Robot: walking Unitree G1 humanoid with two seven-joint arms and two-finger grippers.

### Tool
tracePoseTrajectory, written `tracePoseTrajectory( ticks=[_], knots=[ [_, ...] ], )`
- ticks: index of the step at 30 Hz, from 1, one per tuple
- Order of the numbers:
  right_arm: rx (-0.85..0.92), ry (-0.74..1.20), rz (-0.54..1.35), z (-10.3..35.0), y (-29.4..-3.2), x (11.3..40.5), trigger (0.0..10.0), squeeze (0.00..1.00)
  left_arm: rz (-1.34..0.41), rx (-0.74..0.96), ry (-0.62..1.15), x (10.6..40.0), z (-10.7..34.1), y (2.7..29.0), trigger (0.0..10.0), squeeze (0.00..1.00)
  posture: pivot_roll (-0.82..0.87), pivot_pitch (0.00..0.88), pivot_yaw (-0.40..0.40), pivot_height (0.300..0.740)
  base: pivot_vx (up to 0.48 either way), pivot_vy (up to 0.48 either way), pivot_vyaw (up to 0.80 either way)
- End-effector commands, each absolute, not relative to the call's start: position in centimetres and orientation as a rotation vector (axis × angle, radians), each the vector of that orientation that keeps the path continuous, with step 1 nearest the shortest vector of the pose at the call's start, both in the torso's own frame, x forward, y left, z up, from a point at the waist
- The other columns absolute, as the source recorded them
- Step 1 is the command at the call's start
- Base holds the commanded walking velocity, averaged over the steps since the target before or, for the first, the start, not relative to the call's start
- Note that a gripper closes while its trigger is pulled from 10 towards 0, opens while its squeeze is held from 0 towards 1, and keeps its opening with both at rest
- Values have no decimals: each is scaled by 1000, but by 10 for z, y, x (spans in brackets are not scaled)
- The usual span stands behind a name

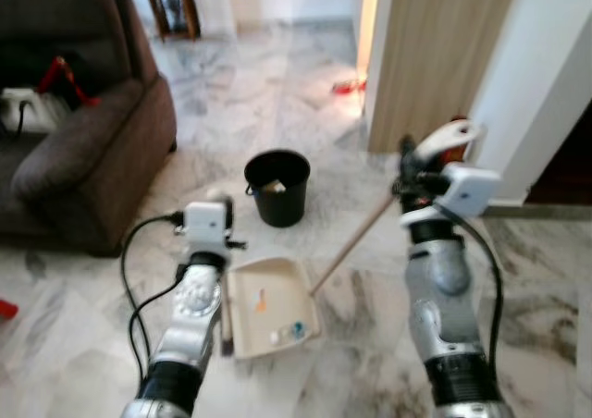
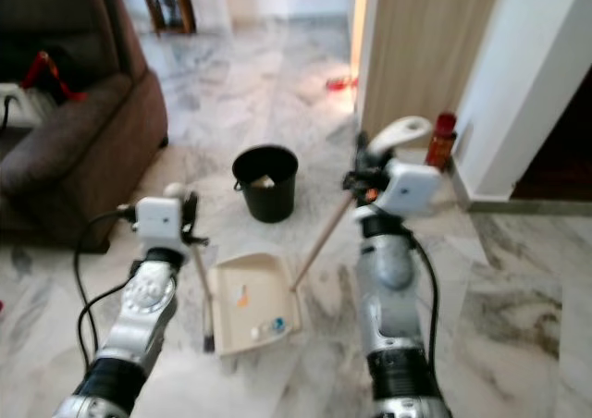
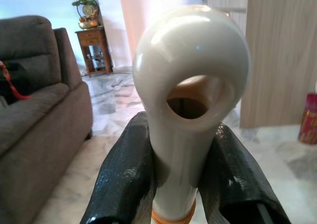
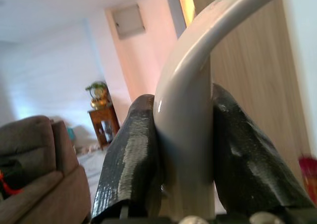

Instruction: Sweep floor

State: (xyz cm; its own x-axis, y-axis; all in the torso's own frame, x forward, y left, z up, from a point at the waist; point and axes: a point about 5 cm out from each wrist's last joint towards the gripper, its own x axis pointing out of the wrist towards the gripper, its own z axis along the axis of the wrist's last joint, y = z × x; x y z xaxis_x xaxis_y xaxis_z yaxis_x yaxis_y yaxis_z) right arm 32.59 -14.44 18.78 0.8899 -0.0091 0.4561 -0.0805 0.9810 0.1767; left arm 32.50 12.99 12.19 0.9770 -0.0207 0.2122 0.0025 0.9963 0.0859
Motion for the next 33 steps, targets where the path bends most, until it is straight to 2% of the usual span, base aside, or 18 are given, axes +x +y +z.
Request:
tracePoseTrajectory(
  ticks=[1,12,33],
  knots=[
    [250,-574,81,214,-129,325,10000,0,4,86,-279,327,136,135,10000,0,52,0,40,740,304,0,0],
    [270,-646,38,236,-132,324,10000,0,14,90,-278,325,135,137,10000,0,53,0,39,740,383,0,0],
    [263,-630,88,233,-123,323,10000,0,-6,96,-284,322,132,135,10000,0,72,0,27,740,401,0,0]
  ],
)
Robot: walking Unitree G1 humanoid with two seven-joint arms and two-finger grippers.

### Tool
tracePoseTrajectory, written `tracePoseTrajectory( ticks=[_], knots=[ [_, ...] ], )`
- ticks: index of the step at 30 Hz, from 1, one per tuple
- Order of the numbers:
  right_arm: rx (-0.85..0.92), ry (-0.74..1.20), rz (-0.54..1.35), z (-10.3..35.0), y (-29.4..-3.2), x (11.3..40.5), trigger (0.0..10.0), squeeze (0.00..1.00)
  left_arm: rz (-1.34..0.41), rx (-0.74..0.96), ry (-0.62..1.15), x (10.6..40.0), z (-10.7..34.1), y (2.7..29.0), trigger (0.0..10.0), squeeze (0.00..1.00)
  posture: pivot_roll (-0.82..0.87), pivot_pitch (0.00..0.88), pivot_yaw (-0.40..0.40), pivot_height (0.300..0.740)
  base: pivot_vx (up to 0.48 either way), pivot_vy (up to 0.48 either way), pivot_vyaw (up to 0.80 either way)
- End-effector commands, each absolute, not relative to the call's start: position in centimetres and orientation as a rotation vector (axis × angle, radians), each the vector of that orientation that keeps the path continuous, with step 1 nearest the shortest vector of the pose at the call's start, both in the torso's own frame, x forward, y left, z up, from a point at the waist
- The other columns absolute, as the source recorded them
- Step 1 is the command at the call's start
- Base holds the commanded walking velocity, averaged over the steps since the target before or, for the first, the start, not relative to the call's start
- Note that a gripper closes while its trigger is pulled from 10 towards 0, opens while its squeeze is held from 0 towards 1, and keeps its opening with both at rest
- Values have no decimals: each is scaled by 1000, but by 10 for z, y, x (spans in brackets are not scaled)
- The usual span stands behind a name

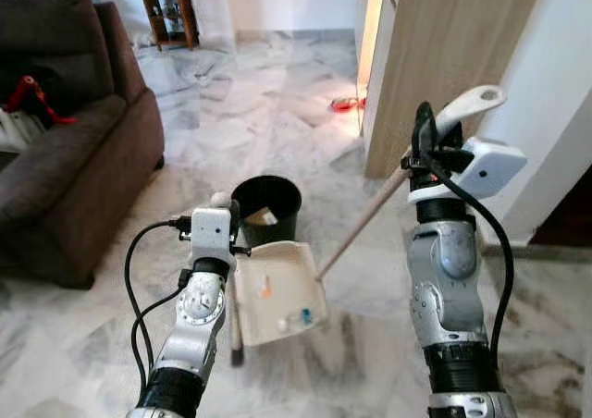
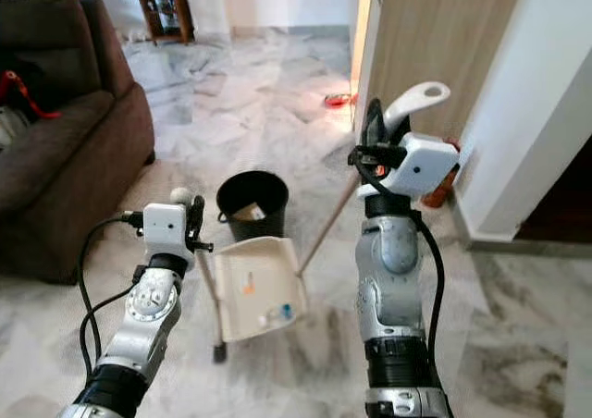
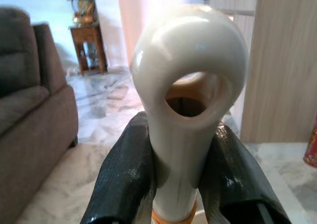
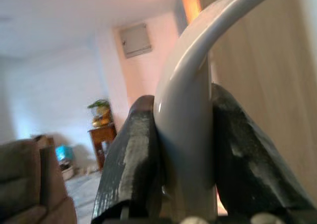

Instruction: Sweep floor

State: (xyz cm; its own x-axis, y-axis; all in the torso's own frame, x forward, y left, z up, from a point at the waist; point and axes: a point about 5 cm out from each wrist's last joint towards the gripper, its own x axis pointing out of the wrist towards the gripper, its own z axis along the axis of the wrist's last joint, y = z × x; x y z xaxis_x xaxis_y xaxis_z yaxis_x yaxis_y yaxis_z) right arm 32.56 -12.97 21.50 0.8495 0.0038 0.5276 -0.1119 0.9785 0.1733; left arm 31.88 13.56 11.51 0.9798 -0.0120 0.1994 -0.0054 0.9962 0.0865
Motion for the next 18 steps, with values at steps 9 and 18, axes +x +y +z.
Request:
tracePoseTrajectory(
  ticks=[9,18],
  knots=[
    [267,-628,96,233,-122,323,10000,0,1,95,-284,322,133,136,10000,0,74,0,28,740,420,0,296],
    [268,-626,110,233,-120,322,10000,0,5,96,-280,322,132,136,10000,0,78,0,27,740,365,0,0]
  ],
)
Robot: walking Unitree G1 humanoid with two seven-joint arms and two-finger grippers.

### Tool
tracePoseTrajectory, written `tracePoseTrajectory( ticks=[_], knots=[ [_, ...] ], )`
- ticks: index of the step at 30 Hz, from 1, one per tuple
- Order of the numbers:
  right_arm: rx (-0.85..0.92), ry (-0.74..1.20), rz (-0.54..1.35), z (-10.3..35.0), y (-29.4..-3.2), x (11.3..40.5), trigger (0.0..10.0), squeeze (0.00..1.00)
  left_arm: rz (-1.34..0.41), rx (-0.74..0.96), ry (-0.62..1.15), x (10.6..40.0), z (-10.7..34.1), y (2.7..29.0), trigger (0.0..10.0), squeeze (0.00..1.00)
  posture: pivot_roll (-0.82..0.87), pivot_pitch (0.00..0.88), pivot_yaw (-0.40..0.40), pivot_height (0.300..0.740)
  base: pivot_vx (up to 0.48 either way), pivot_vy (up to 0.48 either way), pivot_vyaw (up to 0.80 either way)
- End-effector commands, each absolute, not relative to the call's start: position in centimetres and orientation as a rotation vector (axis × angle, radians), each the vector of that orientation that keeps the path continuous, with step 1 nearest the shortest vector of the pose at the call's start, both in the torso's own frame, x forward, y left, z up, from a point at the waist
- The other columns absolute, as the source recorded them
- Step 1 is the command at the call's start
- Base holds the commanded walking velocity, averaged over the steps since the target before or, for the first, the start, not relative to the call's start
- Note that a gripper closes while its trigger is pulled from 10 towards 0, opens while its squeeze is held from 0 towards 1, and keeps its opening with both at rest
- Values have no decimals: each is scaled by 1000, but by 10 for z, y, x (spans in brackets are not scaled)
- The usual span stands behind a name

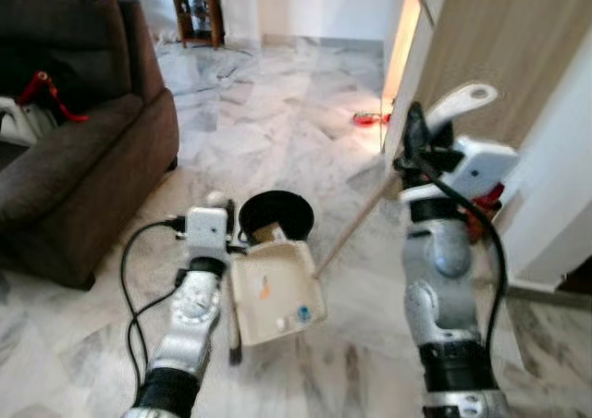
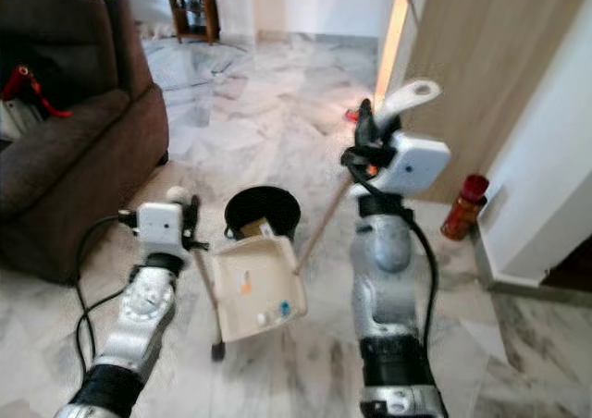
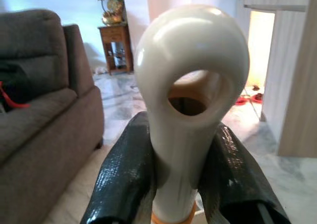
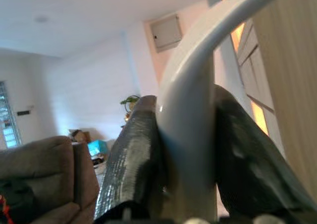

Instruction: Sweep floor

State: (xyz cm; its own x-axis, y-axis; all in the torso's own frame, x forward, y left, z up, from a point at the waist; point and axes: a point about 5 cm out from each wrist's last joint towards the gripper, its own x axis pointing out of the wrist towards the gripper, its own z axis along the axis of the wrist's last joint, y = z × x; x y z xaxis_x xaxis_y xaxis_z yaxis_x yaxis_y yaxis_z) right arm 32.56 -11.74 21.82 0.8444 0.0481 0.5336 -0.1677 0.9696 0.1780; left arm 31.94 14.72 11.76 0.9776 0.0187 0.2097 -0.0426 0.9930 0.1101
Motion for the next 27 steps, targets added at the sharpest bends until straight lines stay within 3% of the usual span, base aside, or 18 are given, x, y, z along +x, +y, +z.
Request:
tracePoseTrajectory(
  ticks=[1,7,27],
  knots=[
    [265,-628,113,233,-120,322,10000,0,6,96,-280,322,132,136,10000,0,78,0,27,740,439,0,594],
    [267,-626,115,233,-119,322,10000,0,5,95,-279,321,132,136,10000,0,78,0,28,740,439,0,591],
    [288,-613,115,232,-119,323,10000,0,8,94,-278,321,132,136,10000,0,83,0,26,740,406,0,0]
  ],
)
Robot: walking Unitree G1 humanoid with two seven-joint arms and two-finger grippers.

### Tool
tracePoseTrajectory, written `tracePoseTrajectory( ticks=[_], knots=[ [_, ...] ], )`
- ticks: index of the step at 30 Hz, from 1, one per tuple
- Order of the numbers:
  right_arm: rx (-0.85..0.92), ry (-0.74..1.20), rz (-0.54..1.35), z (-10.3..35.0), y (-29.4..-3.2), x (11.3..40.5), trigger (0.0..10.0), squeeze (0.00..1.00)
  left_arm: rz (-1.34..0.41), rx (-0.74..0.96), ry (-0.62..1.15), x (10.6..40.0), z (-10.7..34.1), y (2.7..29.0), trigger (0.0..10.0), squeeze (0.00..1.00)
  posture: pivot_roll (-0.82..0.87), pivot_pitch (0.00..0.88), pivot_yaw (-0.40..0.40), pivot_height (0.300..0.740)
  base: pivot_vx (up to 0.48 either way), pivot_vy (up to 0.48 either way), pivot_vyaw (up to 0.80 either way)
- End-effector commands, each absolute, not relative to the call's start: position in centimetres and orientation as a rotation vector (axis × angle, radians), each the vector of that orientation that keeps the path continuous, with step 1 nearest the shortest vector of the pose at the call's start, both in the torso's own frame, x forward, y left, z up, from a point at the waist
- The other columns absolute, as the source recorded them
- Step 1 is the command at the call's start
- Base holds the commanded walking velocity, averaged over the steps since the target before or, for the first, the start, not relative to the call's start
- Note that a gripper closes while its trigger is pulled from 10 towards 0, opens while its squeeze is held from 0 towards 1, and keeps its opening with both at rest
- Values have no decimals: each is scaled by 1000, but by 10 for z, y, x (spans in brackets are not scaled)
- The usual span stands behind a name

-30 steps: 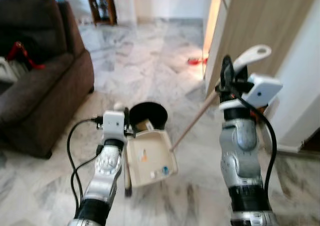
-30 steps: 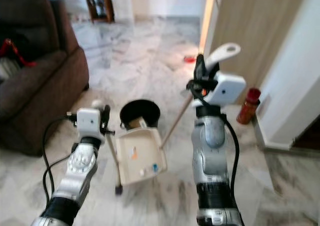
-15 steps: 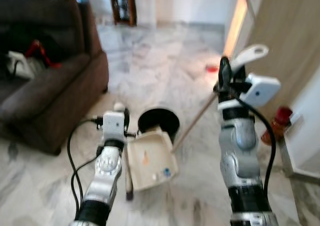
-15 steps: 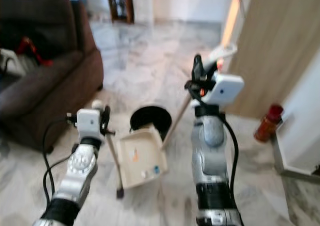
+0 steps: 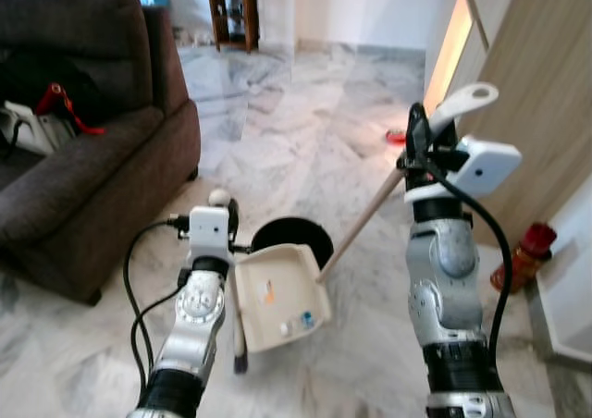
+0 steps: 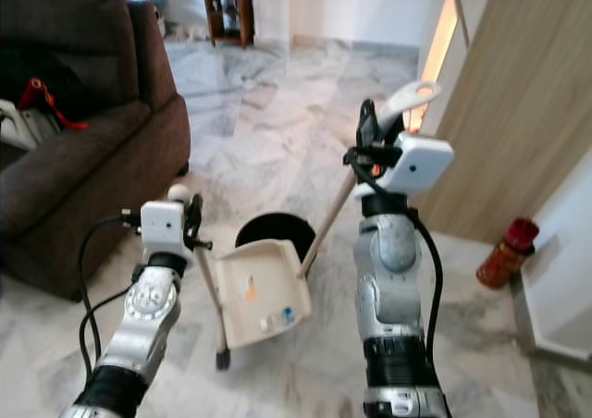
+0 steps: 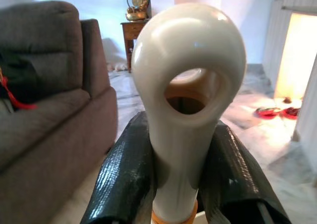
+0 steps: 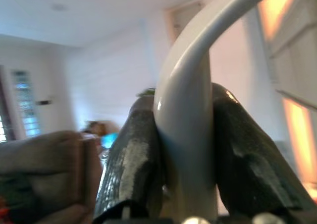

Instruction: Sweep floor

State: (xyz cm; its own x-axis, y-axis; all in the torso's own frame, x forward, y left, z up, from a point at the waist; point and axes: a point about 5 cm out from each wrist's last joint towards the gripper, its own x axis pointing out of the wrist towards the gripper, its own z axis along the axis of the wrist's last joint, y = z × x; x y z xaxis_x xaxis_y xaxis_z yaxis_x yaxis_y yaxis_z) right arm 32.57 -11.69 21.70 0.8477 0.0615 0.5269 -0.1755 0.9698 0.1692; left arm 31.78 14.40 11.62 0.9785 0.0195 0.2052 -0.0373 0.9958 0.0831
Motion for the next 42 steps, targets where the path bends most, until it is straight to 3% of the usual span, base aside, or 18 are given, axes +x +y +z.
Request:
tracePoseTrajectory(
  ticks=[1,29,42],
  knots=[
    [288,-613,115,232,-119,323,10000,0,8,94,-278,321,132,136,10000,0,83,0,26,740,439,0,0],
    [295,-636,124,237,-117,323,10000,0,-17,93,-276,319,130,133,10000,0,88,0,30,740,417,0,0],
    [300,-649,111,240,-119,322,10000,0,1,174,-245,296,122,161,10000,0,97,0,35,740,380,0,0]
  ],
)
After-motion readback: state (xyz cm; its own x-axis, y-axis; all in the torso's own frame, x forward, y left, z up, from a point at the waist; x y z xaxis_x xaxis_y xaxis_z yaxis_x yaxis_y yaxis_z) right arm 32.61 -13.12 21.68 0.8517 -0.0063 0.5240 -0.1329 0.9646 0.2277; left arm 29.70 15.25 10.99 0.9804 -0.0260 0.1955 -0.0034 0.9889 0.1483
